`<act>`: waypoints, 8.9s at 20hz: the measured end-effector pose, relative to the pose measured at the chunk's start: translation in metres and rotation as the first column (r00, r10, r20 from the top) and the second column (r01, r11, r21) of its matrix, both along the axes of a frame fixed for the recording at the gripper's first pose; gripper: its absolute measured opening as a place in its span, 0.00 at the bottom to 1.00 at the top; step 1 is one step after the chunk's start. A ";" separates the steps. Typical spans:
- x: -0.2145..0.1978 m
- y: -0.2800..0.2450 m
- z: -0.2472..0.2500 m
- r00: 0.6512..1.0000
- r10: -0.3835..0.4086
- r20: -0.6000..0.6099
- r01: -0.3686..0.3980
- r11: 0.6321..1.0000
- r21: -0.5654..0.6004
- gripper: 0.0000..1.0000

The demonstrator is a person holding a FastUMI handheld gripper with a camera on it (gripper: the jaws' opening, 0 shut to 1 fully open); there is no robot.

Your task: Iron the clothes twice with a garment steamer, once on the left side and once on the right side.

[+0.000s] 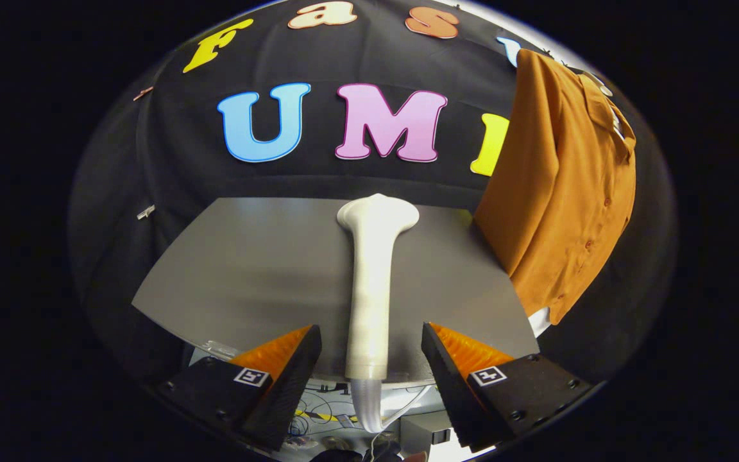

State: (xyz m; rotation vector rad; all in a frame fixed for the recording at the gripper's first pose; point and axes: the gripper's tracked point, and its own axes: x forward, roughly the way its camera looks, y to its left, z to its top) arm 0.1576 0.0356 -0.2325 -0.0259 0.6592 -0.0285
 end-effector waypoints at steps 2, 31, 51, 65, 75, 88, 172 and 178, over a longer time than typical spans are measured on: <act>0.005 0.003 -0.009 1.000 0.006 -0.021 -0.006 1.000 -0.011 0.90; -0.070 -0.103 0.205 0.783 -0.040 0.621 -0.019 0.996 0.088 0.33; -0.020 -0.279 0.180 0.656 -0.156 0.738 0.112 0.988 0.110 0.33; -0.036 -0.278 0.029 0.854 -0.199 0.481 0.125 0.975 0.183 0.34; -0.053 -0.265 -0.088 0.943 -0.240 0.230 0.194 0.960 0.204 0.34; -0.148 -0.256 -0.179 0.967 -0.249 0.044 0.238 0.955 0.174 0.34; -0.122 -0.411 -0.190 0.937 -0.344 0.056 0.332 0.931 0.150 0.34; -0.152 -0.399 -0.186 0.942 -0.333 0.052 0.326 0.939 0.114 0.34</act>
